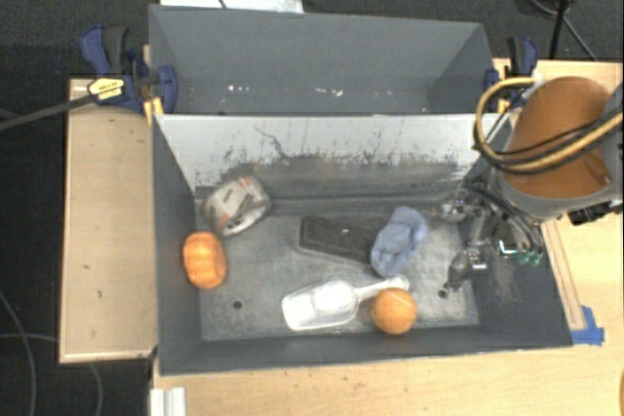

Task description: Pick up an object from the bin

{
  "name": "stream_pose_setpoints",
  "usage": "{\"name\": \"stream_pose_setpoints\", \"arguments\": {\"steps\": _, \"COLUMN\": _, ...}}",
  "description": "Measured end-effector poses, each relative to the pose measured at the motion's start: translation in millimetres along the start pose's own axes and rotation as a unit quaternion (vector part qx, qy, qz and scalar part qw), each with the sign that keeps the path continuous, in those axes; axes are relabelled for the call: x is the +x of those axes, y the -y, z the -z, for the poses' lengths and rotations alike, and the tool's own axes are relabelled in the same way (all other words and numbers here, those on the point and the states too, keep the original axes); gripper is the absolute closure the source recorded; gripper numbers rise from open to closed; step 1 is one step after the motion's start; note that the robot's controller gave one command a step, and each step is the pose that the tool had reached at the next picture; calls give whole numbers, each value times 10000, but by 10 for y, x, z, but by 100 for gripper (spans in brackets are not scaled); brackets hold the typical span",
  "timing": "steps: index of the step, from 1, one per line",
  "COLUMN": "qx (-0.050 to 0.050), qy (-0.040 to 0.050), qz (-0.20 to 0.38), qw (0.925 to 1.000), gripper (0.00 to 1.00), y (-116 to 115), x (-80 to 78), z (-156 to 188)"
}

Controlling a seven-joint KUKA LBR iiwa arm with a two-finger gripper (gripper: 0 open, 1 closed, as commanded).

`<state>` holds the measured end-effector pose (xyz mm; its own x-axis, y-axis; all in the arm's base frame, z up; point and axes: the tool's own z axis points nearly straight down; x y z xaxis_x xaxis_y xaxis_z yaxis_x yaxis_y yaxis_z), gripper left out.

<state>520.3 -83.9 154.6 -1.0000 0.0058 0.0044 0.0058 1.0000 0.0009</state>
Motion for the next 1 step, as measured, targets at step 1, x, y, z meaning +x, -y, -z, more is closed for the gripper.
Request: {"name": "stream_pose_setpoints", "arguments": {"steps": 1, "qx": 6, "qy": 38, "qz": 13, "qw": 10000, "gripper": 0, "y": -2, "x": -19, "z": 35}}
